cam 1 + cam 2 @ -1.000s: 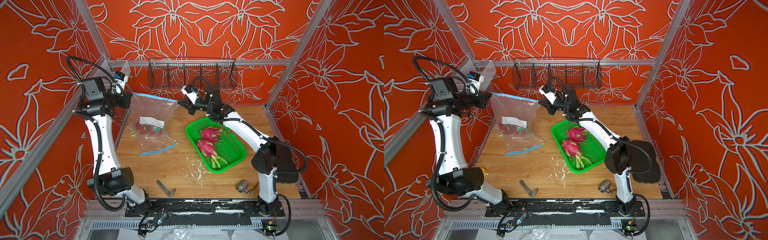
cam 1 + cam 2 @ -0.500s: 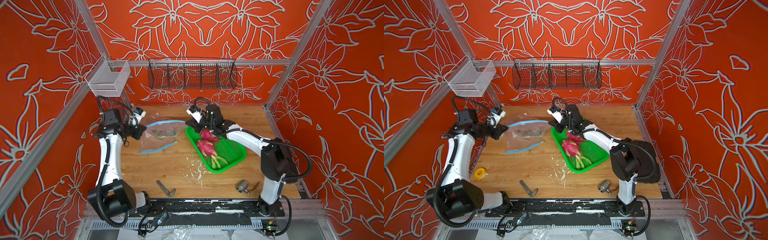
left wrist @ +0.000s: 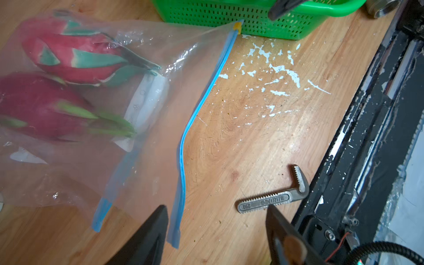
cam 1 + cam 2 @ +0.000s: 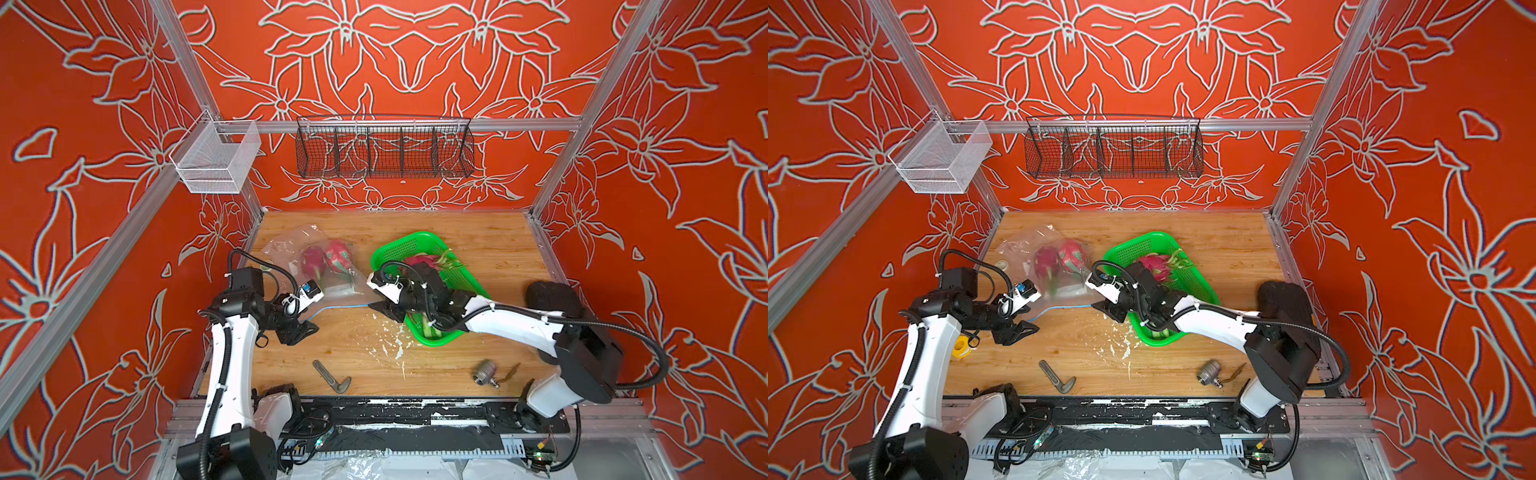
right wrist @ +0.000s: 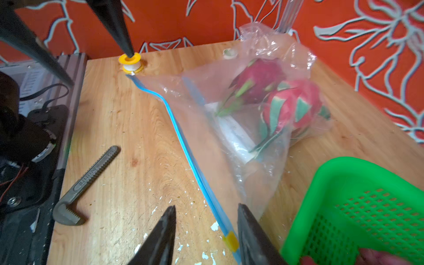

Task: Open the zip-top bag and take out the dragon fruit
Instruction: Adjust the zipper food storage bag in the zipper food storage bag, then open the zipper food storage bag.

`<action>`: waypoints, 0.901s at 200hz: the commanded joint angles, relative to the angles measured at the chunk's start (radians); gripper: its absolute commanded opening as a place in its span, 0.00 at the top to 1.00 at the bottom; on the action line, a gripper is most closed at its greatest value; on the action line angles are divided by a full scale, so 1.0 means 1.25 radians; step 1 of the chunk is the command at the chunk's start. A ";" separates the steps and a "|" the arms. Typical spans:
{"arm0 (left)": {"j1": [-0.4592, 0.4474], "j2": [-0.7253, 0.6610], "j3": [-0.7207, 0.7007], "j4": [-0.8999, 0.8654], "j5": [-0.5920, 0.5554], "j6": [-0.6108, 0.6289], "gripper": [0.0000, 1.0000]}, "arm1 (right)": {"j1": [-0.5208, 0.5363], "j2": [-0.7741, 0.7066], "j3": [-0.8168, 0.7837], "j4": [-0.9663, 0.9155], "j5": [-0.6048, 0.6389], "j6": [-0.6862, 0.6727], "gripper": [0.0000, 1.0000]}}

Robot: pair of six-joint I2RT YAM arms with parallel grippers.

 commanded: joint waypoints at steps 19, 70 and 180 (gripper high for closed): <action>-0.041 -0.022 0.016 0.064 -0.015 -0.039 0.33 | 0.043 -0.050 -0.052 0.060 0.134 0.017 0.52; -0.130 0.111 0.056 0.145 -0.040 -0.161 0.38 | 0.119 -0.058 -0.124 0.169 0.292 0.230 0.52; -0.161 0.239 -0.010 0.233 -0.110 -0.169 0.42 | 0.180 0.324 -0.078 0.518 0.350 0.444 0.44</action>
